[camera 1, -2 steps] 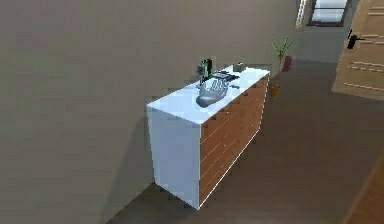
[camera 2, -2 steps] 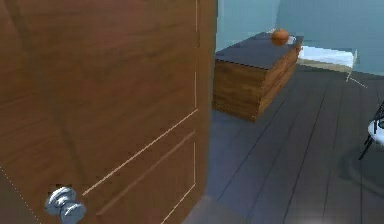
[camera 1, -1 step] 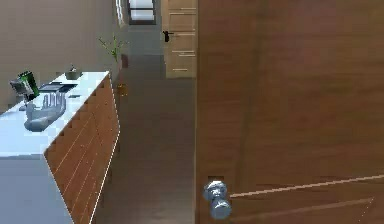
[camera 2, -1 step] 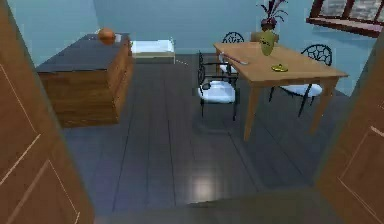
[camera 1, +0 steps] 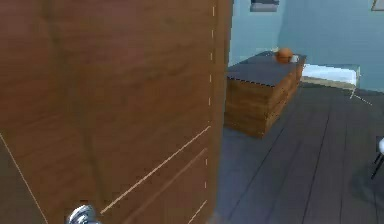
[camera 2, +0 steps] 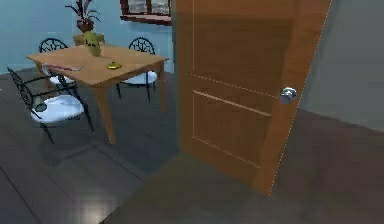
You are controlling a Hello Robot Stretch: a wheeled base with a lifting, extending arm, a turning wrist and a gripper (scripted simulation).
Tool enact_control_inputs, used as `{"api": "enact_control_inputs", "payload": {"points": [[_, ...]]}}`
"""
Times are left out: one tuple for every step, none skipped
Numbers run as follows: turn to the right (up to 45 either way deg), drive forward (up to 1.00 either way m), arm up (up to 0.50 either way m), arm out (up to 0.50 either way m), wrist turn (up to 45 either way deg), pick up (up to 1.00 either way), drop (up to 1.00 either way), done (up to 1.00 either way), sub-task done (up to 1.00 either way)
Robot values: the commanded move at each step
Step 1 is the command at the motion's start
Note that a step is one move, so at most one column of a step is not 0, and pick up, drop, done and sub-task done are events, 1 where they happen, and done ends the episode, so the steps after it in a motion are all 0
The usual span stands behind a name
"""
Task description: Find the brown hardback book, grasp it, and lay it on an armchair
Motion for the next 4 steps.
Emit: {"api": "enact_control_inputs", "payload": {"points": [[45.0,0.00,0.00,0.00,0.0,0.00,0.00,0.00,0.00],[33.0,0.00,0.00,0.00,0.0,0.00,0.00,0.00,0.00],[0.0,0.20,0.00,0.00,0.0,0.00,0.00,0.00,0.00],[-45.0,0.00,0.00,0.00,0.0,0.00,0.00,0.00,0.00]]}}
